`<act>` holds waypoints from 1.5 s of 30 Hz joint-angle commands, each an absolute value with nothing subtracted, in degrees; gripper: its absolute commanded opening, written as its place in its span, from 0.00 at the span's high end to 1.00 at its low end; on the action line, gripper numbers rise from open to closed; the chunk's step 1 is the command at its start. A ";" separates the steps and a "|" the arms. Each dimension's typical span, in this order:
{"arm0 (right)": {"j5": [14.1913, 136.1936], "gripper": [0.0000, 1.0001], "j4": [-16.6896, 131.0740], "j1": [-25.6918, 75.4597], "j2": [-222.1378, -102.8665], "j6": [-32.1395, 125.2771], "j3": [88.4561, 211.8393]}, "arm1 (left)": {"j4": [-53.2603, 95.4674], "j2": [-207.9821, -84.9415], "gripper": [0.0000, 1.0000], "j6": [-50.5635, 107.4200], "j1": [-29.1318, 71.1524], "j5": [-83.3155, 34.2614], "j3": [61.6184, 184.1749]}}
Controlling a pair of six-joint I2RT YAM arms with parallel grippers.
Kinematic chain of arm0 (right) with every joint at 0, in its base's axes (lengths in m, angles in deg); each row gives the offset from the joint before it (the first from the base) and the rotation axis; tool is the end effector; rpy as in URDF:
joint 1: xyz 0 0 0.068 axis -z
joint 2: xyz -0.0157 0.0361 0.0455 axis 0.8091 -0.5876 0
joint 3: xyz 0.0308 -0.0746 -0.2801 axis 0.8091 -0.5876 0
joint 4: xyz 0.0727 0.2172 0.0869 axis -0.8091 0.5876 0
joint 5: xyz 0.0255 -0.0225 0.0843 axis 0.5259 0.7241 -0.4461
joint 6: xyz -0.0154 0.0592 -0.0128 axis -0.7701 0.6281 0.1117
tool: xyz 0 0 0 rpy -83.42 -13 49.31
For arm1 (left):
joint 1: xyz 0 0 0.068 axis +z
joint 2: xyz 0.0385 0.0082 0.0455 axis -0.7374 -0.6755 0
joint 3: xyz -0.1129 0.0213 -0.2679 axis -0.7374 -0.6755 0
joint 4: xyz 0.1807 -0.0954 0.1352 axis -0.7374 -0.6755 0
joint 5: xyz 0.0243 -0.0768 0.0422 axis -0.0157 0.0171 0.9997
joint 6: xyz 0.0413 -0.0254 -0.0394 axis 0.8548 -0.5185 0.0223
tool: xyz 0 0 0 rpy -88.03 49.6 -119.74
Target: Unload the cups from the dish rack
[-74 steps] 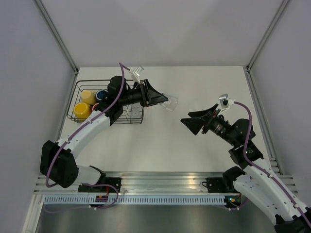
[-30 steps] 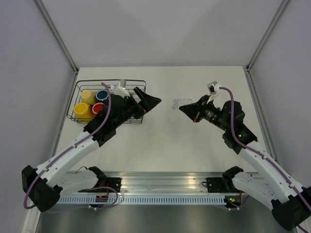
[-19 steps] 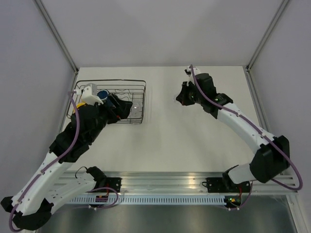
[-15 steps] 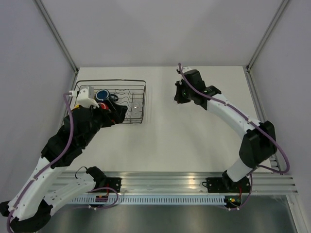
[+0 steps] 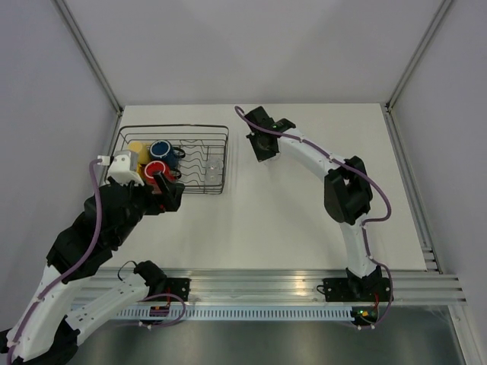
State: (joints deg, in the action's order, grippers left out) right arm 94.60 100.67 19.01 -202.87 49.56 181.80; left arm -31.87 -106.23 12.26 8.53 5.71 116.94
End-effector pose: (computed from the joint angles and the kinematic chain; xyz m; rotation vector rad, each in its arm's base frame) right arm 0.3875 0.2597 0.2551 -0.4840 2.5082 0.0336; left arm 0.0605 -0.0262 0.4052 -0.0718 1.9120 -0.4250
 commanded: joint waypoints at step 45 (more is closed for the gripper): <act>97.16 0.44 94.93 19.12 -167.77 52.67 164.02 | -20.03 -150.75 0.00 13.54 12.44 10.28 128.06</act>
State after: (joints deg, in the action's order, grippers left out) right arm 98.34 99.43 19.05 -174.37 51.04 170.91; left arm -24.97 -147.61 11.43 10.36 9.16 123.81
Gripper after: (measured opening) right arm 0.549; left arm 0.993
